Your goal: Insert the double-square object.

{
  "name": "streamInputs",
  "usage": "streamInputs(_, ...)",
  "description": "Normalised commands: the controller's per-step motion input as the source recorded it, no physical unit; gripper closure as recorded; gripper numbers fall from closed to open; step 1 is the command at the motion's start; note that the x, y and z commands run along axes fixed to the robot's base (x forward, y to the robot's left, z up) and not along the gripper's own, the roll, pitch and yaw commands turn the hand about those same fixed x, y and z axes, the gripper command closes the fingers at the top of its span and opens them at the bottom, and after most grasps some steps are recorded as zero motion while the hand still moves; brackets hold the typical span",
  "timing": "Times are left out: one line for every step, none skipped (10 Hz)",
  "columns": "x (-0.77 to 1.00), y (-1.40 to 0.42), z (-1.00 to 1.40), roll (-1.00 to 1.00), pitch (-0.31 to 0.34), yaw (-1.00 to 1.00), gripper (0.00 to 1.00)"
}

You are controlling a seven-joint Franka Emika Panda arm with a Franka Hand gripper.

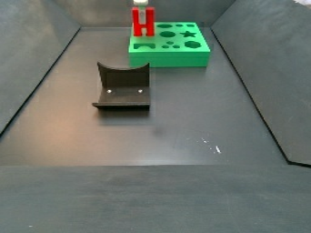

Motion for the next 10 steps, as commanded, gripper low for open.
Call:
streamInputs(0.0, 0.0, -0.38, -0.06, -0.064, -0.05, 1.0)
streamInputs(0.0, 0.0, -0.41, -0.09, -0.079, -0.12, 1.0)
streamInputs(0.04, 0.0, -0.42, -0.11, -0.07, -0.13, 1.0)
streamInputs(0.17, 0.0, -0.42, -0.15, -0.06, -0.08, 1.0)
streamInputs(0.28, 0.0, -0.38, -0.13, -0.039, -0.04, 1.0)
streamInputs(0.29, -0.01, -0.35, -0.13, -0.027, -0.05, 1.0)
streamInputs(0.27, -0.04, -0.31, -0.12, -0.031, -0.07, 1.0)
streamInputs(0.24, -0.07, -0.14, -0.07, 0.0, -0.19, 1.0)
streamInputs(0.1, 0.0, -0.06, -0.03, 0.0, -0.09, 1.0)
streamInputs(0.0, 0.0, 0.0, 0.0, 0.0, 0.0, 1.0)
